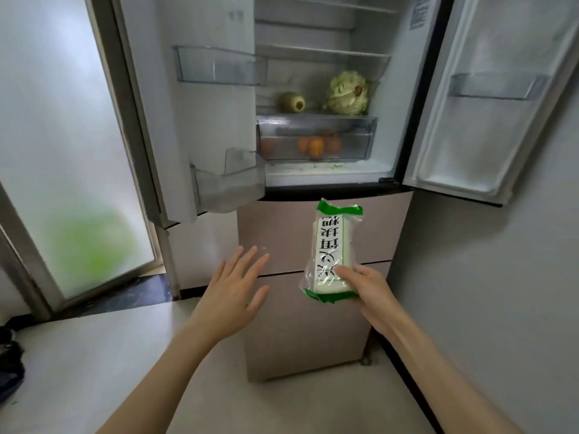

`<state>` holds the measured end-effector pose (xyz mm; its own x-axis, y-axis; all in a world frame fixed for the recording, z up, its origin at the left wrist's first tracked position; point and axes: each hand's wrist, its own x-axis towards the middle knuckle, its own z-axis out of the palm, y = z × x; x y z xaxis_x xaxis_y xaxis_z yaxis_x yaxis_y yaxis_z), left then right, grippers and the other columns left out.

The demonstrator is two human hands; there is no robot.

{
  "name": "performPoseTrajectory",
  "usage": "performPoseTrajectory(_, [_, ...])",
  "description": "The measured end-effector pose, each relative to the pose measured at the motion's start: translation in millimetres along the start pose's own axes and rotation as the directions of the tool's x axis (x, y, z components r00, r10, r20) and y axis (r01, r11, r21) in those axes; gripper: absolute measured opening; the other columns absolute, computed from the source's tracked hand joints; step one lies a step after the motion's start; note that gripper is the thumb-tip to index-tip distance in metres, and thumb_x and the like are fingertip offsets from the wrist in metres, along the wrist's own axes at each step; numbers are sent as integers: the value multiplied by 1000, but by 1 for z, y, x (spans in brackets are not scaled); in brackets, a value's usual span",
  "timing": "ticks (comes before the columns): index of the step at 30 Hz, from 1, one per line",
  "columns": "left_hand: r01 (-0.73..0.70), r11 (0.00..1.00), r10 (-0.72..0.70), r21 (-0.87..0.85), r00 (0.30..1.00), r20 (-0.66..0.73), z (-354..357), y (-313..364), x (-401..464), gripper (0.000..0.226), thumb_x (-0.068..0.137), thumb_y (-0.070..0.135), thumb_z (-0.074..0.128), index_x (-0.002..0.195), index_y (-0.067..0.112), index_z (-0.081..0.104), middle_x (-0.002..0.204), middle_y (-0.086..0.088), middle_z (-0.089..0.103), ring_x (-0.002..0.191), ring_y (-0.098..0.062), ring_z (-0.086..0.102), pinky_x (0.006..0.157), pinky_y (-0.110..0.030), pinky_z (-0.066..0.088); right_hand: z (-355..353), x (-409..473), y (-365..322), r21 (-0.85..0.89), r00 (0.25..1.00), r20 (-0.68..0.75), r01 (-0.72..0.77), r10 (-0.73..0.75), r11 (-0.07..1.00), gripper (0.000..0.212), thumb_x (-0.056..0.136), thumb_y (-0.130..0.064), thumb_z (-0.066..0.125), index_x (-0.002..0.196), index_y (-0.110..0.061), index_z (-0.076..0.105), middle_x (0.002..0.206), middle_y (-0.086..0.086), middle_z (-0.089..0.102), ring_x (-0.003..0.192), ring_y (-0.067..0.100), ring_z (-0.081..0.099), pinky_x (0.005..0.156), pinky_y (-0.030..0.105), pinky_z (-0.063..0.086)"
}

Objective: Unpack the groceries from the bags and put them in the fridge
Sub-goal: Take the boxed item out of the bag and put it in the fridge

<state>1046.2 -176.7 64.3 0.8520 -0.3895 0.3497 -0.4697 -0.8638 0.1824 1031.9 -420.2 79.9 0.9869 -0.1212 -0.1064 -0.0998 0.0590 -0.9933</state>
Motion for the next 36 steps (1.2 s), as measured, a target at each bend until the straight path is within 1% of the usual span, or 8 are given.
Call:
performPoseTrajectory(3, [-18,1000,18,1,999,-44,11,2,69,76,80,57,2,148,26,12,157,0,8,145,-20,-2,115,-36,0,-12,54,-24,-7,999,-17,41,-41,999,24,91,-16,57,110,-3,64,98,7,72,84,15,68,68,21,55])
performPoseTrajectory(7, [-30,1000,30,2,997,-66,24,3,154,57,97,44,26,148,25,7,157,0,2,144,-19,-7,116,-36,-1,-24,127,-60,-6,995,-62,72,-72,997,22,91,-14,56,107,-3,65,98,10,72,91,21,68,85,32,54])
performPoseTrajectory(9, [-26,1000,25,-11,996,-90,30,3,189,57,98,38,29,148,24,7,157,0,0,144,-18,-9,115,-35,-3,-28,159,-74,35,994,-75,83,-81,996,14,90,-14,57,98,-6,67,94,8,72,91,21,68,87,34,53])
performPoseTrajectory(12, [22,998,-30,-59,990,-135,38,6,230,55,99,35,29,148,24,7,157,-1,1,144,-18,-8,114,-34,-6,-35,204,-92,161,992,-87,107,-94,981,12,91,-15,56,89,-10,67,85,2,74,85,16,68,77,28,57])
performPoseTrajectory(17, [50,995,-67,-92,978,-196,55,5,288,54,99,34,30,148,21,11,157,-2,5,144,-19,-4,115,-36,-4,-44,277,-123,324,983,-126,169,-134,931,13,91,-15,56,93,-8,66,91,5,72,84,15,69,71,26,58])
performPoseTrajectory(23, [166,978,-192,-130,956,-223,75,-4,373,55,98,32,35,148,20,12,157,-6,3,144,-25,-5,117,-45,3,-42,370,-166,355,977,-56,213,-206,910,12,90,-17,57,93,-9,67,83,2,74,79,13,69,71,28,57])
performPoseTrajectory(30, [281,950,-310,-134,886,-344,74,-30,490,57,97,31,38,147,19,15,157,-7,5,144,-26,-5,116,-47,4,-47,474,-216,388,953,4,276,-301,879,14,92,-18,55,86,-13,66,68,-6,73,65,7,69,58,24,58])
performPoseTrajectory(36, [409,912,-378,-6,837,-397,50,-77,564,58,95,30,42,147,16,20,156,-12,9,144,-31,0,116,-49,6,-39,531,-243,386,920,167,270,-355,882,14,93,-15,53,88,-12,67,66,-6,73,62,6,69,51,23,56])
